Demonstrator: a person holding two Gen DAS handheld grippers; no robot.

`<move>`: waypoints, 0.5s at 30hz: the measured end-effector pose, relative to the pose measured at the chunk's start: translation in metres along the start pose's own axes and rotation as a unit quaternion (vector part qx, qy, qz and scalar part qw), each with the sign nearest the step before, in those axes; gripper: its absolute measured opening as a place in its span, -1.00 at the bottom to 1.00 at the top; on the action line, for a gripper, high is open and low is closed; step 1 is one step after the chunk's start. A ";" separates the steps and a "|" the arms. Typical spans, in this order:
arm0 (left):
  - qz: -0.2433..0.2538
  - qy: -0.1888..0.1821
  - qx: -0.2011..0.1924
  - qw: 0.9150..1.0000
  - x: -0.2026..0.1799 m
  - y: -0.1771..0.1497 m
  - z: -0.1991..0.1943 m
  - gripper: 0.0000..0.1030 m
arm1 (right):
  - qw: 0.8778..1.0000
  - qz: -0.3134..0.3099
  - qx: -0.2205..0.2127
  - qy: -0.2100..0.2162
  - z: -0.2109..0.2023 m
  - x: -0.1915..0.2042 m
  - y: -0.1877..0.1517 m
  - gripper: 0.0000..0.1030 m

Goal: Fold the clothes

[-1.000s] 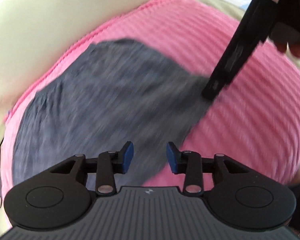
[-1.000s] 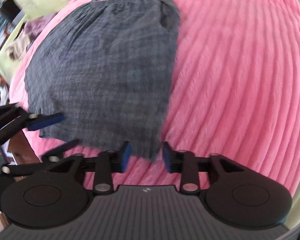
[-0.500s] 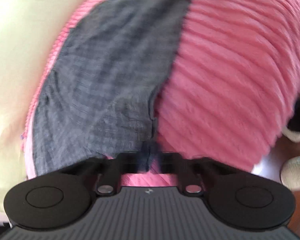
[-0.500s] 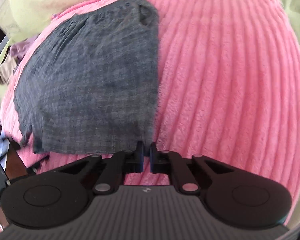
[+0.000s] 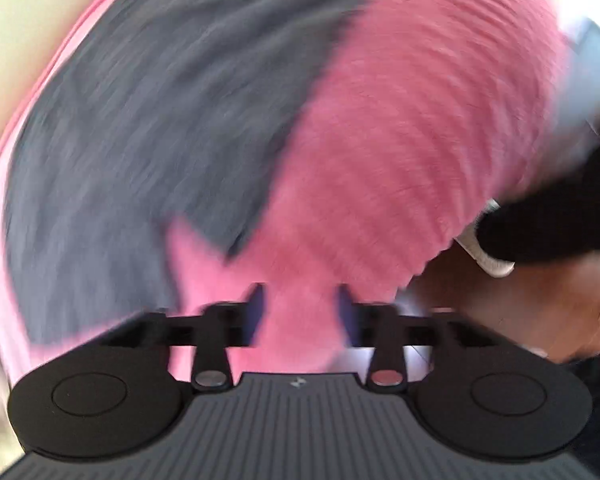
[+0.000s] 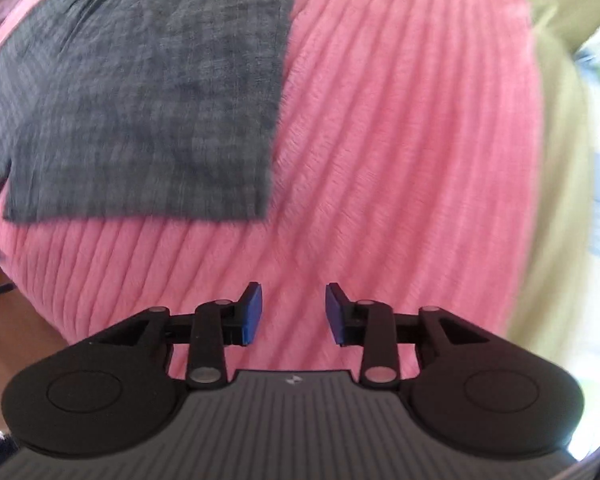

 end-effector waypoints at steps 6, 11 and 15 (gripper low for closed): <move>-0.194 0.006 -0.039 0.980 0.087 0.004 -0.066 0.20 | 0.983 0.140 -0.118 0.005 -0.088 0.053 -0.003 0.44; -0.236 -0.007 -0.080 0.968 0.141 -0.002 -0.122 0.37 | 0.970 0.141 -0.197 -0.002 -0.160 0.115 -0.013 0.70; -0.249 0.022 -0.102 0.963 0.165 -0.018 -0.166 0.51 | 0.961 0.128 -0.243 -0.011 -0.208 0.151 -0.015 0.97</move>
Point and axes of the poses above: each gripper's, at about its wrist camera, not at the fingertips, and z roughly the way its jaws point, x to its left, y to its top, the point moved 10 cm from there along z, roughly the way its jaws point, and after that the axes turned 5 degrees about z, right-handed, at the moved point
